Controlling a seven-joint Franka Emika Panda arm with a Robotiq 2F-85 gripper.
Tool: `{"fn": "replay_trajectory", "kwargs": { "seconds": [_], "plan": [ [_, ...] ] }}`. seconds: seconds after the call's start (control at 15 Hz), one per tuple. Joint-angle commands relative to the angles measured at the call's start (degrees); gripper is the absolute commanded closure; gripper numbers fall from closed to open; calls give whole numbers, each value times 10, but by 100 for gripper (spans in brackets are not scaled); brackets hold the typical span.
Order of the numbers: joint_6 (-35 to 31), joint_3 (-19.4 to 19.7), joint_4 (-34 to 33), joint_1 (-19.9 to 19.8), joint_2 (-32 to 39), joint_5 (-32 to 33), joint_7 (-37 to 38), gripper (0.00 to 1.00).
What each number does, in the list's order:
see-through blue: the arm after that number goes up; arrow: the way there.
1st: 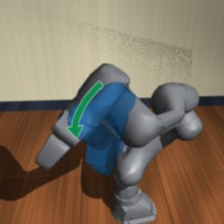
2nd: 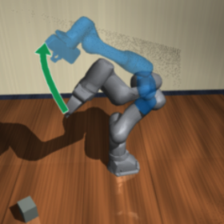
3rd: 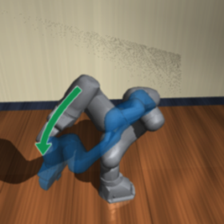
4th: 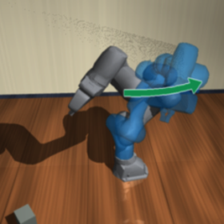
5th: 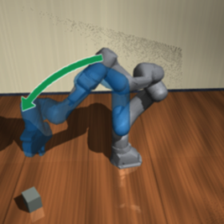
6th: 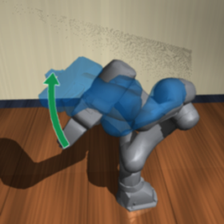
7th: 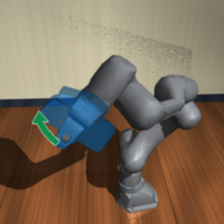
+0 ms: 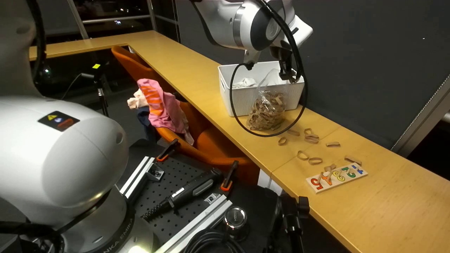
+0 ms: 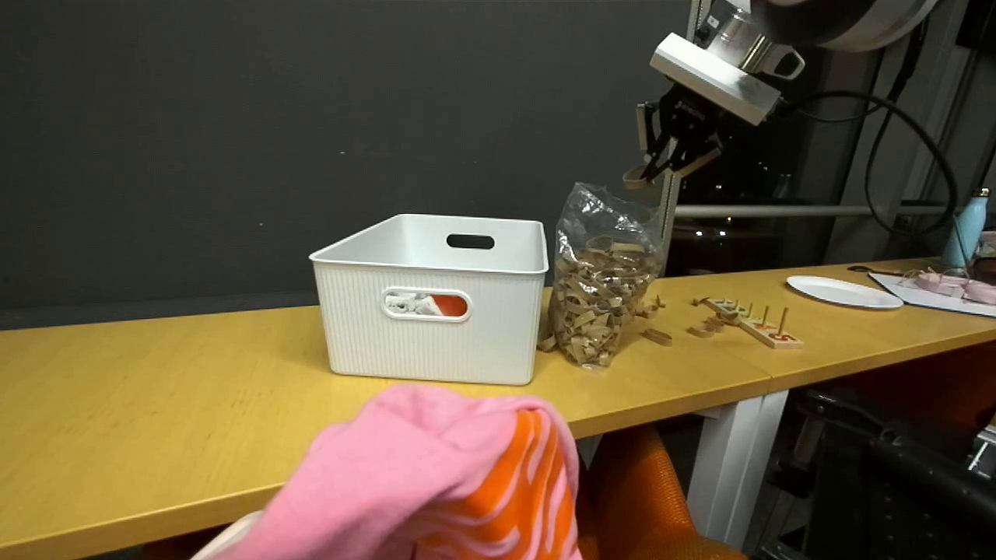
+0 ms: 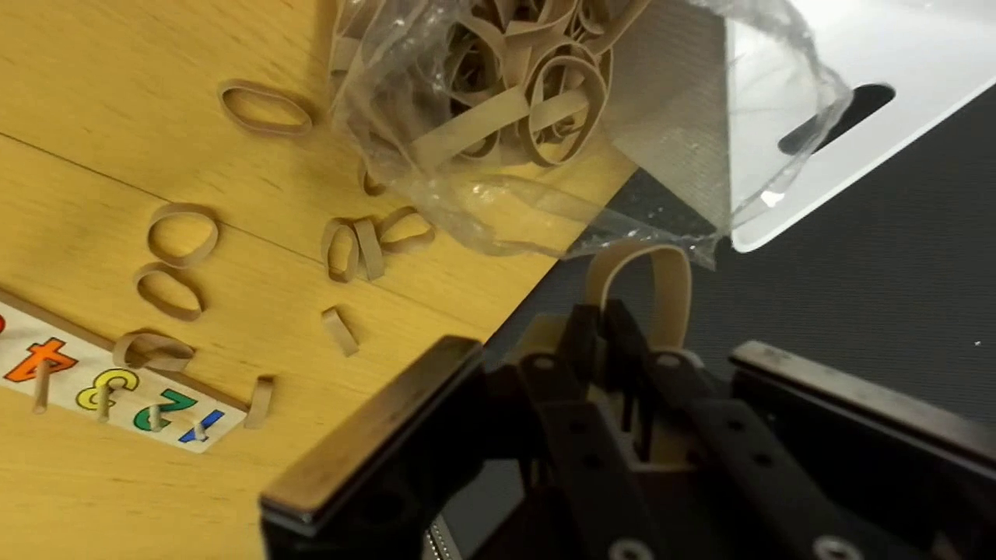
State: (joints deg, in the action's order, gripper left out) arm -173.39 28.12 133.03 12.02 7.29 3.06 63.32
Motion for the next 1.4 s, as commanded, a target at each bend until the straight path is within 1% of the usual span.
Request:
{"fn": "replay_trajectory", "kwargs": {
  "seconds": [0.0,0.2,0.33,0.4,0.47,0.53,0.73,0.93,1.07,1.13,1.2,1.33],
  "plan": [
    [8,22,-24,35,10,58,56,98],
    [13,21,-32,44,17,73,77,98],
    [14,17,-33,46,19,71,79,98],
    [15,16,-35,46,22,68,78,96],
    [15,15,-35,47,24,67,78,68],
    [15,15,-36,47,25,66,79,67],
    [16,16,-35,49,27,66,80,47],
    [15,19,-33,49,23,69,82,24],
    [14,25,-26,46,11,71,82,11],
    [16,29,-23,39,5,68,78,2],
    [20,30,-21,31,1,61,69,0],
    [45,12,-17,-4,-10,16,28,0]
  ]
}}
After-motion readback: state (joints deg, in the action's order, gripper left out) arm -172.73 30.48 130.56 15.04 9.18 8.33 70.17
